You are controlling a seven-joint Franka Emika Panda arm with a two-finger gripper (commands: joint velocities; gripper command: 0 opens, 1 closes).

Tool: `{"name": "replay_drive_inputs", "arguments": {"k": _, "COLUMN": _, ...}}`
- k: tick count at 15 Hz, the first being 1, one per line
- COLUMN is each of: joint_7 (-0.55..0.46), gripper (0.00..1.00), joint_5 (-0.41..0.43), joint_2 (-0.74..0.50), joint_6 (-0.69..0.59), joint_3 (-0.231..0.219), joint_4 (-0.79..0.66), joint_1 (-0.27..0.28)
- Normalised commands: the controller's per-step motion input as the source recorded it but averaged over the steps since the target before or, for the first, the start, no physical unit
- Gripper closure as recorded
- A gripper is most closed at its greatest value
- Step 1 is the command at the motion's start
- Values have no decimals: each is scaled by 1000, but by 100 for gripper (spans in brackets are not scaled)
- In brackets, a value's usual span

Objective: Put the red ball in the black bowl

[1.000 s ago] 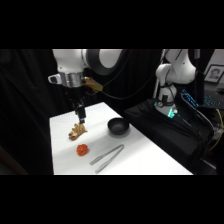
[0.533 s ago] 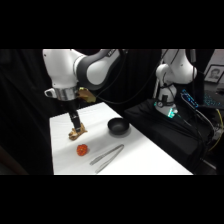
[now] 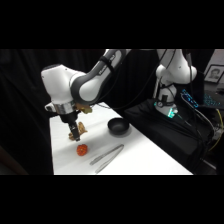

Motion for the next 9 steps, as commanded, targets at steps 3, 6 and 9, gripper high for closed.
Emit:
{"name": "replay_drive_inputs", "arguments": {"k": 3, "joint_7": -175, "gripper": 0, "joint_5": 128, "joint_2": 255, "joint_6": 48, "joint_3": 93, "joint_4": 294, "joint_1": -83}}
{"name": "replay_drive_inputs", "arguments": {"k": 6, "joint_7": -153, "gripper": 0, "joint_5": 105, "joint_2": 238, "joint_6": 57, "joint_3": 83, "joint_4": 282, "joint_1": -81}}
{"name": "replay_drive_inputs", "arguments": {"k": 9, "joint_7": -135, "gripper": 0, "joint_5": 90, "joint_2": 221, "joint_6": 60, "joint_3": 75, "joint_4": 266, "joint_1": -79}}
